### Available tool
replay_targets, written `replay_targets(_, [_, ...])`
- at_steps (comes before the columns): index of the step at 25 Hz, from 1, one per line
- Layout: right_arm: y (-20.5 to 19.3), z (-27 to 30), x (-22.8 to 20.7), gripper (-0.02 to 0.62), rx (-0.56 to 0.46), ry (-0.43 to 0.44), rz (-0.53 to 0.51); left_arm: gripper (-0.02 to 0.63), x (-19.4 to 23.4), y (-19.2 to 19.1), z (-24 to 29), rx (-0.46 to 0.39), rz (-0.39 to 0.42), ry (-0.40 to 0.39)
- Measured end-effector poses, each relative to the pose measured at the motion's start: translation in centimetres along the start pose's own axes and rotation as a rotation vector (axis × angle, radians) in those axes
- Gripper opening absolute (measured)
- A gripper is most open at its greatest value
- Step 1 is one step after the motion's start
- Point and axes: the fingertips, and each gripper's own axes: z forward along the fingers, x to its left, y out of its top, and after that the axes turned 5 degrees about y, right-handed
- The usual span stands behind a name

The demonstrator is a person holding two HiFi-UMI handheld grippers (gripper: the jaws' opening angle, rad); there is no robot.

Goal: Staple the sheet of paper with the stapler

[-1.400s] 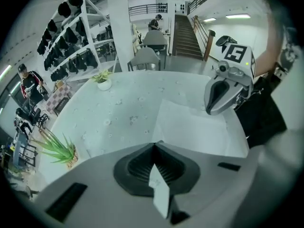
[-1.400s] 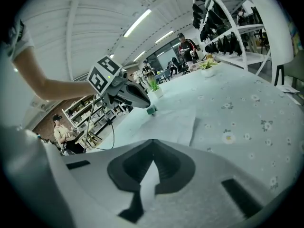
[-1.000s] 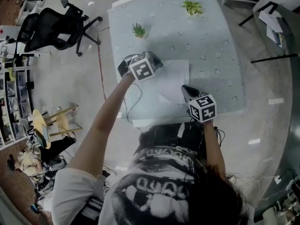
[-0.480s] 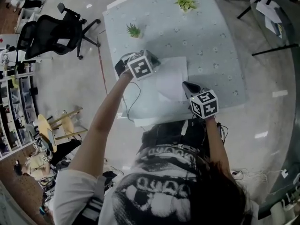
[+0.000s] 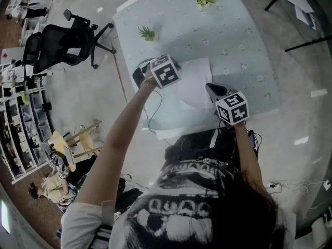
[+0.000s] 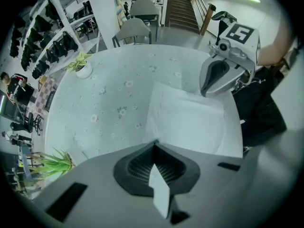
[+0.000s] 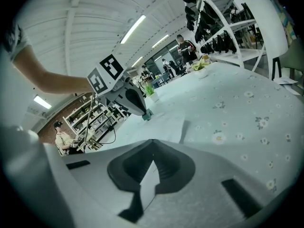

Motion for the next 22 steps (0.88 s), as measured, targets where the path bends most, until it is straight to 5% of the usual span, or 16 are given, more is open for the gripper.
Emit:
replay_targets(7, [0.0,0.1,0.4,0.003,-0.016,0.025,0.01,0.003,0.9,-0.5,0.2,0.015,-0.089,-0.073])
replay_targets(22, [-0.4,0.0,0.7,0.003,0.001,0.045,-0.008,0.003,0.0,0.6,0.9,0.087,0.001,-0.042])
